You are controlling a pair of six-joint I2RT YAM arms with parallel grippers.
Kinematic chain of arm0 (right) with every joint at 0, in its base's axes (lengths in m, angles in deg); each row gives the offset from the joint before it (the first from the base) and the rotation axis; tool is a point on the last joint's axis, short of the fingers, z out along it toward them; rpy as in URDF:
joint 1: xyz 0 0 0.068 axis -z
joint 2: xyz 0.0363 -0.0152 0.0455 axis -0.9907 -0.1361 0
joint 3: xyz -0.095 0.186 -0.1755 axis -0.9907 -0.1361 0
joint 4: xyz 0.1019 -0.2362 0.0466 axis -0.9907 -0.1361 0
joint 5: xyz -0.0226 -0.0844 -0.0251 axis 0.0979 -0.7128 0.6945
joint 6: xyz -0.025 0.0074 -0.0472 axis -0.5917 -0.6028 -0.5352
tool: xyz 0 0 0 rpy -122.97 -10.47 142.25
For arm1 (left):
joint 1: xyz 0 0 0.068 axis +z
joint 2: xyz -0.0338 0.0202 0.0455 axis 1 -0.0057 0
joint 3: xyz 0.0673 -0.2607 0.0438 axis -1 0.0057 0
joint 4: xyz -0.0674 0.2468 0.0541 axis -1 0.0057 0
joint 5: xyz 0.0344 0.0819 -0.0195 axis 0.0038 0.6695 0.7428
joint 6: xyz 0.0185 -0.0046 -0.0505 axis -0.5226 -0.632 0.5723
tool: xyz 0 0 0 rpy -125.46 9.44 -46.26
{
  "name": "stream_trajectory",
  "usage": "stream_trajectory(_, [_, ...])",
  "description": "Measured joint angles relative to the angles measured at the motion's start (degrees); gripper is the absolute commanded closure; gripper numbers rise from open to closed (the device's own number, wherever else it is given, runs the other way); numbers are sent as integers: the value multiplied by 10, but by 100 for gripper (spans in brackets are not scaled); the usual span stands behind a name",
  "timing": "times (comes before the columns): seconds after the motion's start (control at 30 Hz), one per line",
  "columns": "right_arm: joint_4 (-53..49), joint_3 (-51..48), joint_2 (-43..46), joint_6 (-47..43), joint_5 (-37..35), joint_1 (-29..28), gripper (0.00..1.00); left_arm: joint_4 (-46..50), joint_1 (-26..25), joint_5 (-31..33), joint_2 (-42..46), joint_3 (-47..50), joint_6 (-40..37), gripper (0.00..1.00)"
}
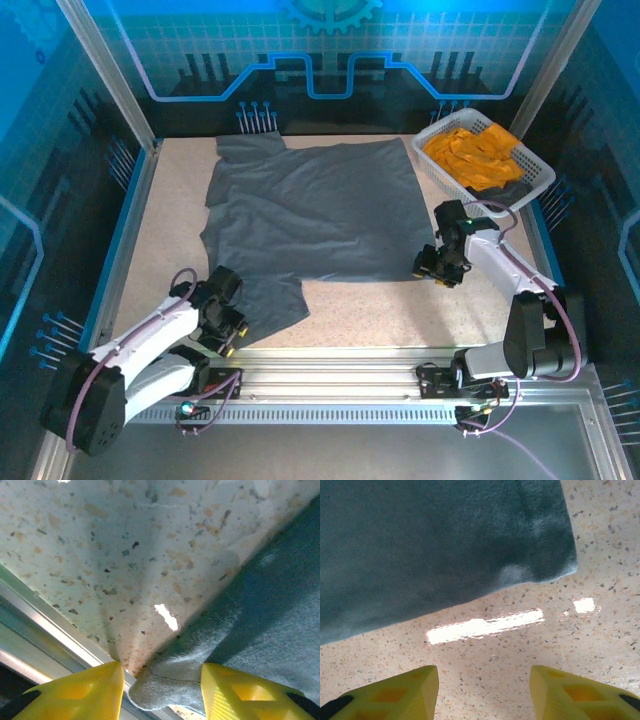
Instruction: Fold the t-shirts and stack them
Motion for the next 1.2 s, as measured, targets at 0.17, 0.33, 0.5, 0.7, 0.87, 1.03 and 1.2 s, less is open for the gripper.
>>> stream_trajectory(0.17, [2, -1, 2, 0, 0, 0, 48, 7, -2, 0, -23, -7, 1, 74])
stream_trajectory(0.33, [4, -1, 2, 0, 0, 0, 49, 30, -8, 3, -36, -12, -1, 95])
stream_trajectory(0.5, [5, -3, 5, 1, -5, 4, 49, 44, -11, 13, 5, -9, 0, 100])
stream_trajectory(0.7, [17, -40, 16, 17, -17, 50, 45, 42, -12, 22, 82, -29, 1, 100])
stream_trajectory(0.87, [35, -63, 5, 28, -10, 90, 51, 59, -12, 25, 99, -55, 1, 100])
stream_trajectory(1.03, [76, -63, -43, 31, 7, 97, 57, 78, -12, 27, 106, -64, 1, 100])
stream_trajectory(1.2, [99, -62, -79, 31, 13, 97, 62, 95, -12, 30, 110, -66, 0, 100])
